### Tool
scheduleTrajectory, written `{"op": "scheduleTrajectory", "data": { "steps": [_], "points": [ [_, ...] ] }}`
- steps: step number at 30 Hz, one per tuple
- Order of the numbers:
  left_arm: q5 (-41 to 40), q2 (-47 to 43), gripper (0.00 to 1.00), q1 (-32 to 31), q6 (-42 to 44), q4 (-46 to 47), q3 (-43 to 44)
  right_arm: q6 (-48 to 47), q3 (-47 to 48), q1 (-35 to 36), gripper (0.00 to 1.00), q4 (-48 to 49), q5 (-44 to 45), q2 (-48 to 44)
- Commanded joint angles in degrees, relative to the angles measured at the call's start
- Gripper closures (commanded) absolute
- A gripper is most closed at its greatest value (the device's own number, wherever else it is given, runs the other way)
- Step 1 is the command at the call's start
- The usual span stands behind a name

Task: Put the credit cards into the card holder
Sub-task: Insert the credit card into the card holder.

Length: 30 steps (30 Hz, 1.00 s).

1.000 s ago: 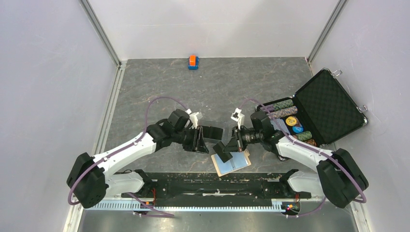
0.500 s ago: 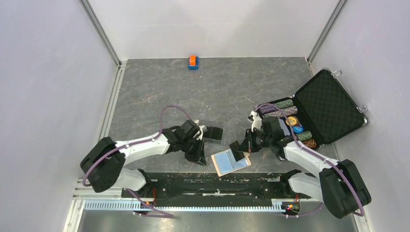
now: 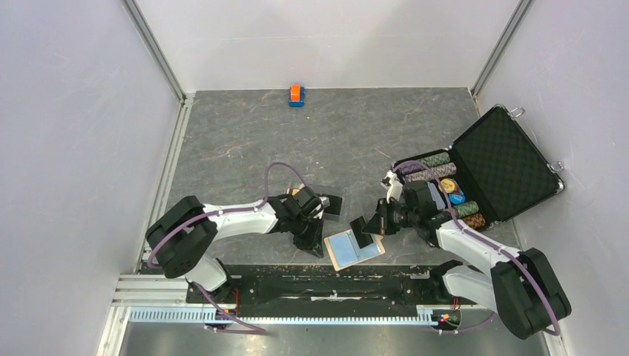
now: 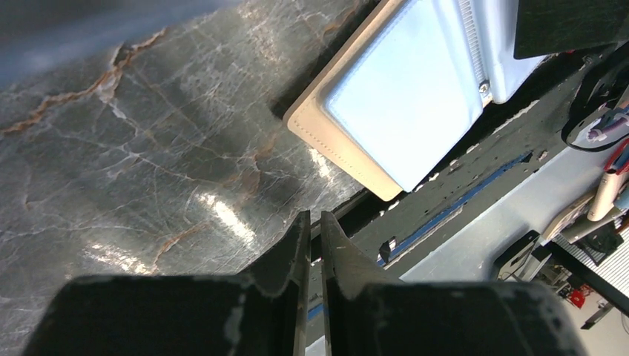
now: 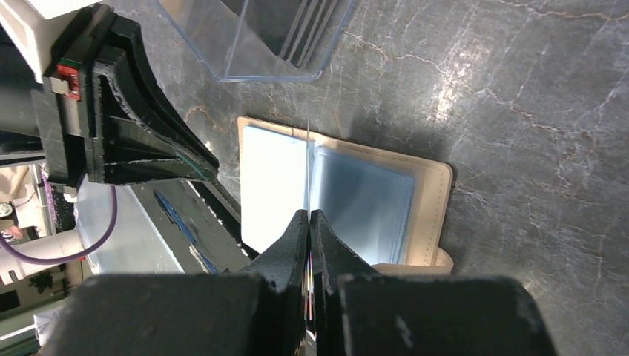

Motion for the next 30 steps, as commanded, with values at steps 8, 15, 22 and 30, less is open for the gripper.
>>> {"op": "scheduleTrajectory", "data": {
  "steps": [8, 15, 22, 30],
  "points": [
    [-1.57, 2.31, 0.87, -1.4, 2.9, 0.61, 3.7, 2.5, 3.53, -0.09, 1.0, -0.24, -2.76, -1.15],
    [-1.35, 3.99, 0.89, -2.06, 2.5, 0.6, 4.24, 4.77, 0.34, 0.91, 1.0, 2.76, -3.75, -0.96],
    [-0.81, 5.75, 0.89, -2.42, 2.44, 0.57, 5.22, 5.91, -4.04, 1.9, 1.0, 7.85, -3.48, 0.8],
    [-0.74, 6.58, 0.9, -2.82, 2.1, 0.52, 5.42, 4.43, -7.07, 2.08, 1.0, 10.44, -2.62, 3.24]
  ]
}}
